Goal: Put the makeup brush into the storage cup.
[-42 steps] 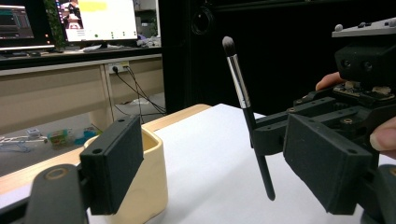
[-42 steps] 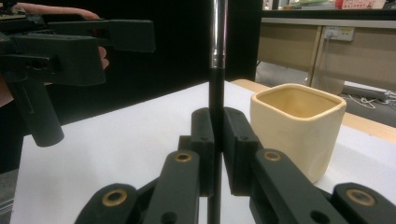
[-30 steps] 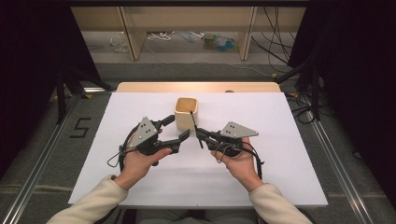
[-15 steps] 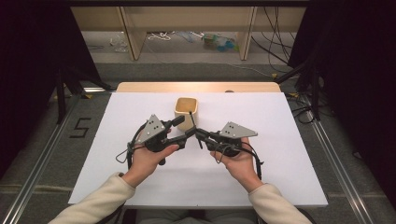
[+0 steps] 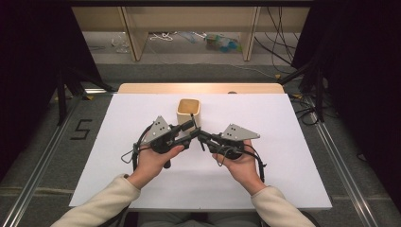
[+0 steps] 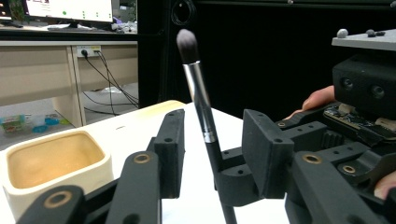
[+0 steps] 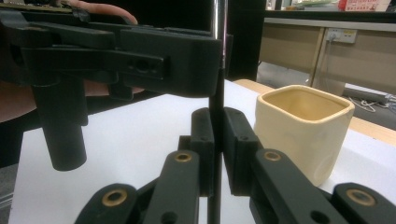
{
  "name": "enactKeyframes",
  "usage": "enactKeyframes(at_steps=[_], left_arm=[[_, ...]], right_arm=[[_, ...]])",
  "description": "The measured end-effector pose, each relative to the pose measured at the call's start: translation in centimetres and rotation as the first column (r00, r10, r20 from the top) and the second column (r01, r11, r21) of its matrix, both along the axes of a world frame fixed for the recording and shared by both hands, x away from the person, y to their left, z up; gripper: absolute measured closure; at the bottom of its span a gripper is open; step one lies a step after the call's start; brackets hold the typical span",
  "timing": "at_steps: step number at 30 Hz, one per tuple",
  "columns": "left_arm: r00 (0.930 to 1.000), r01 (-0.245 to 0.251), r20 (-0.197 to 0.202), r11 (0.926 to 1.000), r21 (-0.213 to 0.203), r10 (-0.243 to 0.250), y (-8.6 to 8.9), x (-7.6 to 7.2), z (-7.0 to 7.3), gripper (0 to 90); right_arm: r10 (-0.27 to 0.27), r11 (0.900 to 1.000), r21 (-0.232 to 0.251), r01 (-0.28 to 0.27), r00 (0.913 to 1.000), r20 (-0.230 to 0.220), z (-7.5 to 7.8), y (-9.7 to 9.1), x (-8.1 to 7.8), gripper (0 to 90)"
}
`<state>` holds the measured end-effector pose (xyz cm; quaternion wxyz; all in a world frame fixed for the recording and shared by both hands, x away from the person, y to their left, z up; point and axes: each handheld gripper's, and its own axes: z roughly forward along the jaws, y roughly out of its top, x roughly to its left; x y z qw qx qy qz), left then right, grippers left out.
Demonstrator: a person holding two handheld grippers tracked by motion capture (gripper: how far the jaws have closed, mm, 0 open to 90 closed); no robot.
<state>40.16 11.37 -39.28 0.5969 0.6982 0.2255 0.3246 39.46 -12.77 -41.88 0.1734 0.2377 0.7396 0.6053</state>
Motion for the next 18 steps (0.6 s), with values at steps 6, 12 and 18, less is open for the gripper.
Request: enactKeyframes(at_steps=[6,12,18], left_arm=[[0.9997,0.017,-0.015,0.9998,-0.008,-0.018,-0.23,0.04,-0.15,66.1],[0.9998,-0.016,0.007,0.9999,0.001,0.016,0.09,0.27,-0.03,72.9],[0.9999,0.008,0.012,1.0000,-0.005,-0.008,0.07,0.18,-0.13,82.0]], right_arm=[[0.011,0.9998,0.015,-0.011,0.9999,0.005,-0.13,0.22,0.00,84.1],[0.017,0.9998,0.009,-0.016,0.9998,-0.012,-0.16,0.24,-0.07,84.1],[0.013,0.9999,-0.007,-0.013,0.9999,0.010,-0.22,0.35,-0.05,84.2]])
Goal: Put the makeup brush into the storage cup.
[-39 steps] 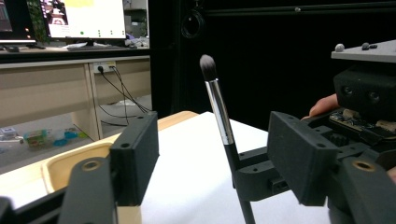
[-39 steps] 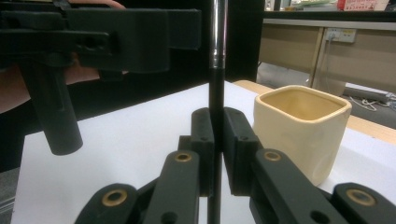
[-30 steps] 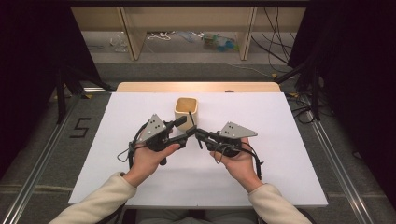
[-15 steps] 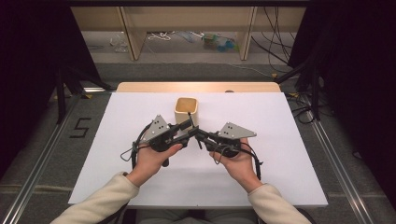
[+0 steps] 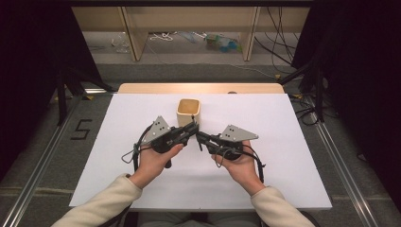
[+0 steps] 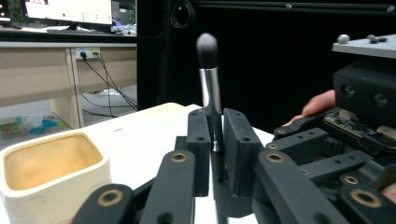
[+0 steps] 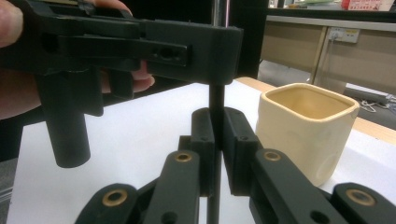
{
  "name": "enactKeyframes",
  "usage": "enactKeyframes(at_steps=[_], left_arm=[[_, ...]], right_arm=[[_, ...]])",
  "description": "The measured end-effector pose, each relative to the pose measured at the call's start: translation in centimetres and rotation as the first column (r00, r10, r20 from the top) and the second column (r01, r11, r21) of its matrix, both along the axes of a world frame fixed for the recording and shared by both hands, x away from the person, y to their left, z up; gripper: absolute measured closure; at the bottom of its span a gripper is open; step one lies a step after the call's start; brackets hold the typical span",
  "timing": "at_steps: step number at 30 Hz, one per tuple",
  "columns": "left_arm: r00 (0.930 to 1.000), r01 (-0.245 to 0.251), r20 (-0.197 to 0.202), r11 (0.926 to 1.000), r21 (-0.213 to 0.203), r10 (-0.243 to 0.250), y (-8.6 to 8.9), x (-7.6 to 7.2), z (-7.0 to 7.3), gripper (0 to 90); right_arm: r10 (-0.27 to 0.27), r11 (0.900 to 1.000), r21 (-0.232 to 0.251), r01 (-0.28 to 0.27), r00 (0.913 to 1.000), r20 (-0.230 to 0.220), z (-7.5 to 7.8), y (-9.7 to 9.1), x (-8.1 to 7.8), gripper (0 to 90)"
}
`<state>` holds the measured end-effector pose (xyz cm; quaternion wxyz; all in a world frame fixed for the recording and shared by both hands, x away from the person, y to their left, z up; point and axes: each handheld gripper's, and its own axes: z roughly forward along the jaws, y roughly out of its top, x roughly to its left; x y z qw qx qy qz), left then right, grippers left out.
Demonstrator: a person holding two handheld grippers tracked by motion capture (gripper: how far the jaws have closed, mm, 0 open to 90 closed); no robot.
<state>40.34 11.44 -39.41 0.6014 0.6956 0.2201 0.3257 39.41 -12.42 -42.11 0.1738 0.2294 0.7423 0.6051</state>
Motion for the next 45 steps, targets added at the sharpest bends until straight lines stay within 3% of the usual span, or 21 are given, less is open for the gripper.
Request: enactKeyframes(at_steps=[6,7,9,11,14,16,17,19,20,23,26,27,30,40,41,45], left_arm=[[1.0000,0.006,-0.001,0.9999,0.010,-0.006,-0.3,-0.3,0.2,83.7],[0.9788,0.099,-0.163,0.9829,-0.156,-0.124,-1.6,-1.3,-0.2,83.7],[0.9759,0.103,-0.174,0.9810,-0.165,-0.132,-1.6,-1.4,-0.1,83.7],[0.9811,0.091,-0.155,0.9834,-0.157,-0.116,-1.2,-1.3,0.1,83.8],[0.9839,0.081,-0.146,0.9849,-0.153,-0.104,-0.7,-1.1,0.4,83.8],[0.9855,0.072,-0.141,0.9851,-0.156,-0.094,-0.3,-0.9,0.5,83.8],[0.9859,0.069,-0.140,0.9849,-0.159,-0.091,-0.1,-0.9,0.6,83.8],[0.9879,0.059,-0.133,0.9861,-0.155,-0.080,0.2,-0.8,0.8,83.8],[0.9986,-0.052,0.010,0.9985,-0.014,0.052,1.7,0.1,1.4,83.8],[0.9996,-0.026,0.008,0.9992,-0.030,0.026,1.8,0.2,1.6,83.8],[0.9992,-0.039,0.005,0.9986,-0.036,0.039,2.1,0.3,1.7,83.8],[0.9992,-0.039,-0.001,0.9986,-0.034,0.039,2.3,0.4,1.8,83.8],[0.9991,-0.042,-0.001,0.9984,-0.037,0.042,2.5,0.6,1.8,83.8],[0.9992,-0.039,0.001,0.9983,-0.043,0.039,2.9,0.8,2.2,83.8],[0.9992,-0.041,0.001,0.9982,-0.045,0.041,3.0,0.9,2.3,83.8],[0.9994,-0.035,0.001,0.9984,-0.043,0.035,3.1,1.0,2.3,83.8]], right_arm=[[-0.007,0.9995,-0.030,0.007,1.0000,0.004,0.1,0.0,-0.1,83.0],[-0.008,0.9991,-0.042,0.008,1.0000,0.001,0.2,0.0,-0.1,78.8],[-0.006,0.9990,-0.044,0.006,1.0000,0.001,0.1,0.0,-0.1,74.5],[-0.023,0.9989,-0.043,0.022,0.9996,-0.020,0.1,-0.1,-0.1,64.3],[-0.040,0.9975,-0.060,0.038,0.9987,-0.033,0.3,-0.4,-0.3,57.6],[-0.050,0.9978,-0.045,0.048,0.9981,-0.035,0.3,-0.5,-0.3,52.6],[-0.058,0.9962,-0.068,0.055,0.9975,-0.040,0.4,-0.8,-0.4,51.1],[-0.073,0.9961,-0.052,0.071,0.9966,-0.038,0.4,-1.1,-0.4,48.4],[-0.080,0.9953,-0.057,0.078,0.9960,-0.039,0.5,-1.4,-0.4,47.0],[-0.097,0.9943,-0.049,0.095,0.9944,-0.042,0.7,-2.0,-0.4,43.0],[-0.100,0.9948,-0.026,0.099,0.9942,-0.041,0.7,-2.5,-0.6,41.6],[-0.106,0.9935,-0.045,0.104,0.9935,-0.041,0.8,-2.7,-0.7,41.7],[-0.113,0.9932,-0.032,0.112,0.9934,-0.019,0.6,-3.3,-0.6,41.6],[-0.141,0.9899,-0.027,0.139,0.9888,-0.049,0.6,-5.3,-1.2,40.2],[-0.157,0.9871,-0.034,0.157,0.9873,-0.022,0.6,-5.5,-1.1,40.2],[-0.158,0.9866,-0.044,0.157,0.9872,-0.020,0.5,-6.1,-1.3,39.8]])
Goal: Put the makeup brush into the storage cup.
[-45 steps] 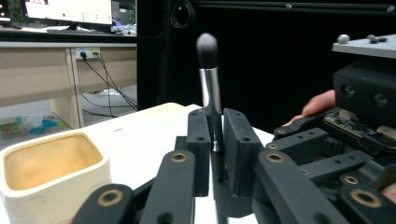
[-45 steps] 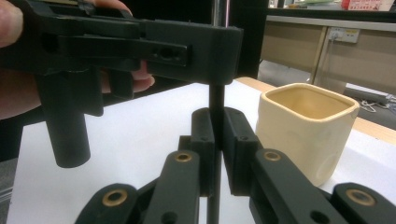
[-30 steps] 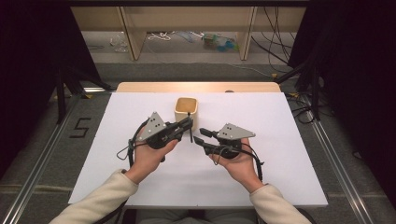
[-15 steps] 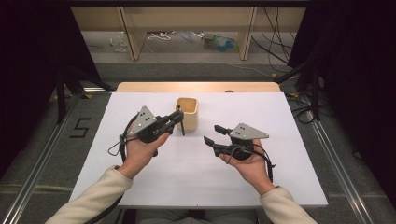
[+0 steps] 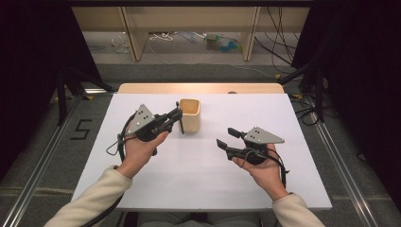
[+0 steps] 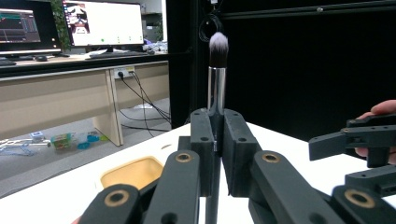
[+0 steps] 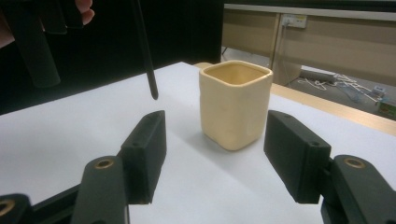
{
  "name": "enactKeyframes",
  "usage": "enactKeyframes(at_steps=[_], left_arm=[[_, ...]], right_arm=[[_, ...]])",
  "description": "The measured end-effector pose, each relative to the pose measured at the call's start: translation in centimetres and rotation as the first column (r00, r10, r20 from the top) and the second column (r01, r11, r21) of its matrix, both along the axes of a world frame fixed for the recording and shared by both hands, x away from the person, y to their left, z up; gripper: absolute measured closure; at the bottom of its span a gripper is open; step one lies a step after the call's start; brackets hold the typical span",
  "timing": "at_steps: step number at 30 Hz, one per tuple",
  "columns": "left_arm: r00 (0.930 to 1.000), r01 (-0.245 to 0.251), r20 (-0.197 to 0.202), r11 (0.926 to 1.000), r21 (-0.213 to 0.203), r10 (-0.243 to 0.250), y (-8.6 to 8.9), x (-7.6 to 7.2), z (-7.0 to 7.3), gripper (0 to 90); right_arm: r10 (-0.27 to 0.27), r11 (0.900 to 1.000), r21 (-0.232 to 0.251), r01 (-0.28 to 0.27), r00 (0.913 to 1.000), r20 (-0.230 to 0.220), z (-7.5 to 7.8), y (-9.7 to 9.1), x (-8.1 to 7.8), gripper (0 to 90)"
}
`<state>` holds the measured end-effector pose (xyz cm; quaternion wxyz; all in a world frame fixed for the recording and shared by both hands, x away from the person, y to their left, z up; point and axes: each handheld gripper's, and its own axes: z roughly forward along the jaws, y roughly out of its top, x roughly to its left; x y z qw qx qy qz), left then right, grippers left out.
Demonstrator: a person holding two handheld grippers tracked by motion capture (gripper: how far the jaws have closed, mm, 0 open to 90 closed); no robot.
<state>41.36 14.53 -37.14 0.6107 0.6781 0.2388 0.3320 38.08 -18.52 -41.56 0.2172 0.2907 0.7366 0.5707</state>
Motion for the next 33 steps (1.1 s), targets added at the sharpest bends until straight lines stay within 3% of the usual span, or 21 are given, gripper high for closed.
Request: enactKeyframes(at_steps=[6,7,11,12,15,16,18,19,23,26,28,30,32,33], left_arm=[[1.0000,-0.003,0.005,1.0000,-0.008,0.003,0.1,0.1,0.2,83.8],[1.0000,-0.005,0.006,0.9999,-0.011,0.006,0.1,0.2,0.3,83.8],[0.9999,-0.006,0.009,0.9998,-0.021,0.006,0.0,0.4,0.5,83.8],[0.9999,-0.007,0.010,0.9997,-0.023,0.007,0.0,0.4,0.5,83.8],[0.9999,-0.007,0.012,0.9996,-0.026,0.008,-0.2,0.6,0.7,83.8],[0.9999,-0.007,0.011,0.9996,-0.027,0.008,-0.2,0.6,0.7,83.9],[0.9999,-0.009,0.012,0.9996,-0.027,0.009,-0.3,0.6,0.8,83.9],[0.9999,-0.010,0.011,0.9996,-0.026,0.010,-0.3,0.6,0.8,83.8],[0.9999,-0.010,0.011,0.9996,-0.026,0.010,-0.1,0.7,0.8,83.9],[0.9999,-0.012,0.008,0.9996,-0.024,0.013,0.1,0.8,0.9,83.8],[0.9999,-0.013,0.011,0.9995,-0.028,0.013,0.2,0.9,0.9,83.9],[0.9998,-0.016,0.013,0.9994,-0.031,0.016,0.3,1.1,1.0,83.9],[0.9998,-0.016,0.011,0.9994,-0.031,0.016,0.3,1.1,1.0,83.8],[0.9998,-0.014,0.015,0.9993,-0.033,0.015,0.3,1.2,1.1,83.9]], right_arm=[[-0.027,0.9996,0.005,0.027,0.9996,0.000,0.0,-0.8,-0.3,38.8],[-0.021,0.9996,0.017,0.021,0.9996,-0.020,-0.1,-0.9,-0.4,38.8],[-0.031,0.9995,0.008,0.031,0.9995,-0.005,-0.2,-1.5,-0.6,38.5],[-0.036,0.9994,-0.004,0.036,0.9990,-0.025,-0.1,-1.7,-0.7,38.5],[-0.044,0.9990,-0.006,0.044,0.9990,-0.006,-0.1,-2.0,-0.8,38.0],[-0.047,0.9989,0.003,0.047,0.9986,-0.025,-0.1,-2.0,-0.9,38.0],[-0.050,0.9987,-0.002,0.050,0.9987,-0.010,-0.1,-2.2,-0.9,37.7],[-0.048,0.9989,-0.001,0.048,0.9983,-0.032,-0.1,-2.2,-1.0,37.6],[-0.056,0.9984,-0.001,0.056,0.9984,-0.007,-0.1,-2.4,-1.0,37.4],[-0.054,0.9985,0.007,0.055,0.9982,-0.027,-0.2,-2.5,-1.2,37.3],[-0.061,0.9981,0.001,0.061,0.9981,-0.012,-0.3,-2.6,-1.2,37.0],[-0.054,0.9983,0.021,0.055,0.9978,-0.038,-0.4,-2.4,-1.3,36.7],[-0.049,0.9987,0.011,0.049,0.9978,-0.045,-0.4,-2.3,-1.4,36.5],[-0.055,0.9985,-0.003,0.055,0.9982,-0.025,-0.4,-2.4,-1.4,36.5]])
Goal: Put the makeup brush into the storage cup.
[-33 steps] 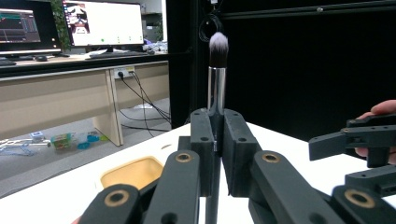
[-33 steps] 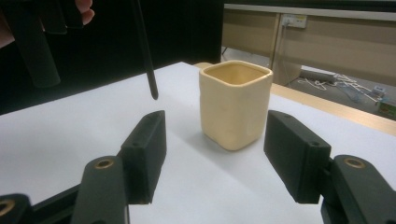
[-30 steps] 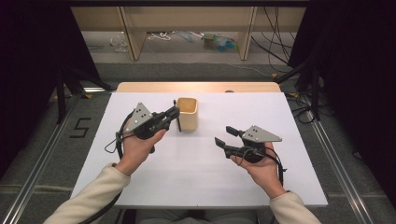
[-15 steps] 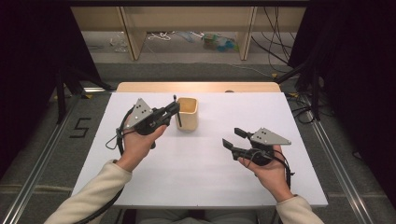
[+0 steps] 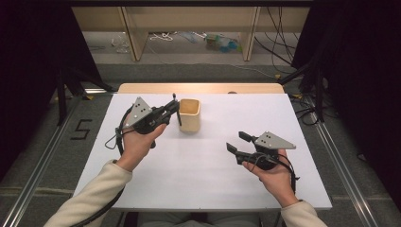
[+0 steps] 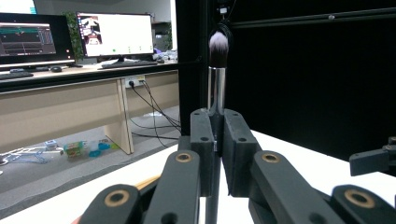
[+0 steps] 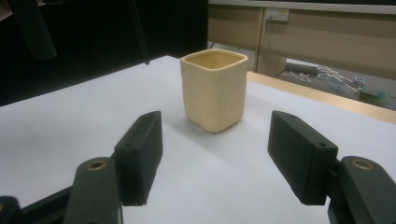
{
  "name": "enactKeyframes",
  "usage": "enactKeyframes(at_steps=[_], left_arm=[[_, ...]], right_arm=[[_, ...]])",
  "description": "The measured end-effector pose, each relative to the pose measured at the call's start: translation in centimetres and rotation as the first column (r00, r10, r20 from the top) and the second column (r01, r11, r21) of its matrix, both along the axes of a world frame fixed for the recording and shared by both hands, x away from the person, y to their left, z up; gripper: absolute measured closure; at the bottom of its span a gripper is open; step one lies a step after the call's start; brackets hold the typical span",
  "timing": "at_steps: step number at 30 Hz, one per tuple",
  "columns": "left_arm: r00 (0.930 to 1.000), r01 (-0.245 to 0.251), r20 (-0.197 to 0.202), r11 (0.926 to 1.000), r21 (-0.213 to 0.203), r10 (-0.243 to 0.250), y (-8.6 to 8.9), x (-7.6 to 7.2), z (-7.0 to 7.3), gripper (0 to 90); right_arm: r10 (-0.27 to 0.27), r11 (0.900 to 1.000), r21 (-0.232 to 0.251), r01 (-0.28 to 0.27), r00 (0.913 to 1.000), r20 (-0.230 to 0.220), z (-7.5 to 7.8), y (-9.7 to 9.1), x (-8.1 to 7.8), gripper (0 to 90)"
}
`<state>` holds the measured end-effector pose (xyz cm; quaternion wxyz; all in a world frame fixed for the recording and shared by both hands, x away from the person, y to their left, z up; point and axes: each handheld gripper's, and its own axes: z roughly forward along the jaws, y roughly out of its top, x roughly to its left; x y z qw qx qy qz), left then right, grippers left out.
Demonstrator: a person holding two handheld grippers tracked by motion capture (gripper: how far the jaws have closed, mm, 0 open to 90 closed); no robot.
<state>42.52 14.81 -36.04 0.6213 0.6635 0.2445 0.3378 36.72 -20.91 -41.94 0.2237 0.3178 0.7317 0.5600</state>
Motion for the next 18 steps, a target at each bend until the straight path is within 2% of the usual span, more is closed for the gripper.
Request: enactKeyframes(at_steps=[2,3,5,8,9,13,14,15,16,17,18], left_arm=[[1.0000,-0.001,0.001,1.0000,-0.004,0.001,-0.06,0.05,0.10,83.9],[1.0000,-0.002,0.000,1.0000,-0.005,0.002,-0.13,0.05,0.17,83.9],[1.0000,-0.002,0.002,1.0000,-0.008,0.002,-0.19,0.06,0.19,83.9],[1.0000,-0.001,0.004,1.0000,-0.008,0.001,-0.31,0.14,0.30,83.8],[1.0000,-0.001,0.004,1.0000,-0.008,0.001,-0.31,0.14,0.30,83.9],[1.0000,-0.003,0.004,1.0000,-0.007,0.003,-0.38,0.15,0.41,83.9],[1.0000,-0.003,0.004,1.0000,-0.008,0.003,-0.38,0.18,0.44,83.9],[1.0000,-0.004,0.004,0.9999,-0.010,0.004,-0.36,0.20,0.46,83.9],[1.0000,-0.006,0.001,1.0000,-0.007,0.006,-0.32,0.19,0.49,83.9],[1.0000,-0.003,0.007,0.9999,-0.015,0.003,-0.30,0.29,0.51,83.9],[1.0000,-0.005,0.006,0.9999,-0.014,0.005,-0.26,0.29,0.53,83.9]], right_arm=[[-0.005,1.0000,-0.003,0.005,0.9999,0.011,-0.03,0.01,-0.04,36.4],[-0.008,1.0000,0.003,0.008,0.9999,-0.009,-0.04,0.04,-0.21,36.4],[-0.005,1.0000,0.000,0.005,0.9999,-0.016,-0.04,-0.07,-0.32,36.4],[-0.004,1.0000,-0.002,0.004,1.0000,0.009,-0.06,-0.28,-0.28,36.2],[-0.009,1.0000,-0.001,0.009,0.9998,-0.018,-0.01,-0.31,-0.47,36.2],[-0.006,0.9999,0.011,0.007,0.9998,-0.018,-0.07,-0.41,-0.53,36.2],[-0.012,0.9999,0.000,0.012,0.9999,0.007,-0.10,-0.57,-0.46,36.2],[-0.009,0.9999,0.010,0.009,0.9998,-0.020,-0.10,-0.54,-0.62,36.2],[-0.010,0.9999,0.010,0.010,0.9997,-0.020,-0.10,-0.56,-0.65,36.2],[-0.011,0.9998,0.017,0.011,0.9998,-0.018,-0.14,-0.53,-0.66,36.1],[-0.016,0.9999,-0.001,0.016,0.9998,0.006,-0.11,-0.70,-0.57,36.2]])
